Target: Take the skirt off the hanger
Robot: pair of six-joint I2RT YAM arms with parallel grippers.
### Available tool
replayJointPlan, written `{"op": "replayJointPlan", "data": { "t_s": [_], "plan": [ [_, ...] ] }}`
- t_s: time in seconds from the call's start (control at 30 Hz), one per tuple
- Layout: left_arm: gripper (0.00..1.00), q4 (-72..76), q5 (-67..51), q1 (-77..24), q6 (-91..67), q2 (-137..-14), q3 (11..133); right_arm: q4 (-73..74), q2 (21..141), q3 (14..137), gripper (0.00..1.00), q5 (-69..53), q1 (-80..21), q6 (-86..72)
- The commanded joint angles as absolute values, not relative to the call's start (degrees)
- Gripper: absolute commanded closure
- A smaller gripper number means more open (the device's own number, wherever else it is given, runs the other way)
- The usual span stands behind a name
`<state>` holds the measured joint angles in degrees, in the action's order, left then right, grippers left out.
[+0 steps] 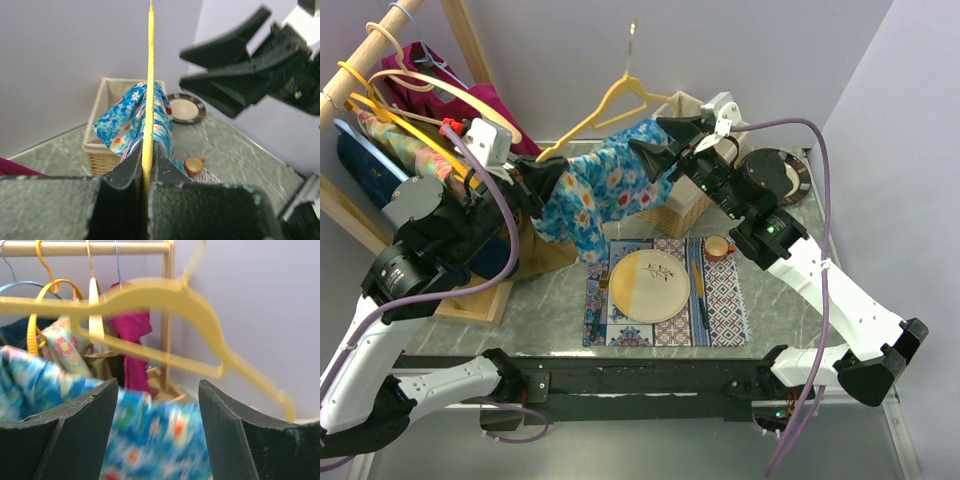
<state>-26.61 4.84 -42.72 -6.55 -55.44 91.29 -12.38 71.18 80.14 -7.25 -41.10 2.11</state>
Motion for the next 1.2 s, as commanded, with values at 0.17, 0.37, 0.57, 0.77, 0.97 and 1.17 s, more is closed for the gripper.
{"op": "replayJointPlan", "data": {
  "t_s": [0.17, 0.37, 0.57, 0.77, 0.97, 1.17],
  "plan": [
    [0.99, -22.4, -2.6, -42.8, -8.0, -53.4, 90.3, -18.8, 72.6, 81.0, 0.25, -7.5, -40.9, 14.2],
    [0.99, -24.1, -5.7, -42.8, -8.7, -53.8, 92.0, -18.4, 75.0, 82.5, 0.24, -6.0, -40.7, 17.6],
    [0.99, -25.3, -7.8, -42.8, -9.3, -53.2, 91.5, -18.6, 77.0, 83.6, 0.27, -5.9, -39.9, 19.8],
    [0.99, -26.7, -7.4, -42.8, -9.2, -52.6, 91.1, -22.4, 75.5, 80.3, 0.61, -7.2, -38.3, 19.4],
    [0.42, -31.9, -9.1, -42.7, -8.4, -55.6, 95.3, -23.6, 73.8, 78.7, 0.94, -10.9, -37.0, 22.7],
    [0.10, -35.6, -5.9, -42.8, -10.5, -57.1, 97.0, -21.6, 72.9, 78.9, 1.00, -12.7, -37.0, 29.0]
  ]
}}
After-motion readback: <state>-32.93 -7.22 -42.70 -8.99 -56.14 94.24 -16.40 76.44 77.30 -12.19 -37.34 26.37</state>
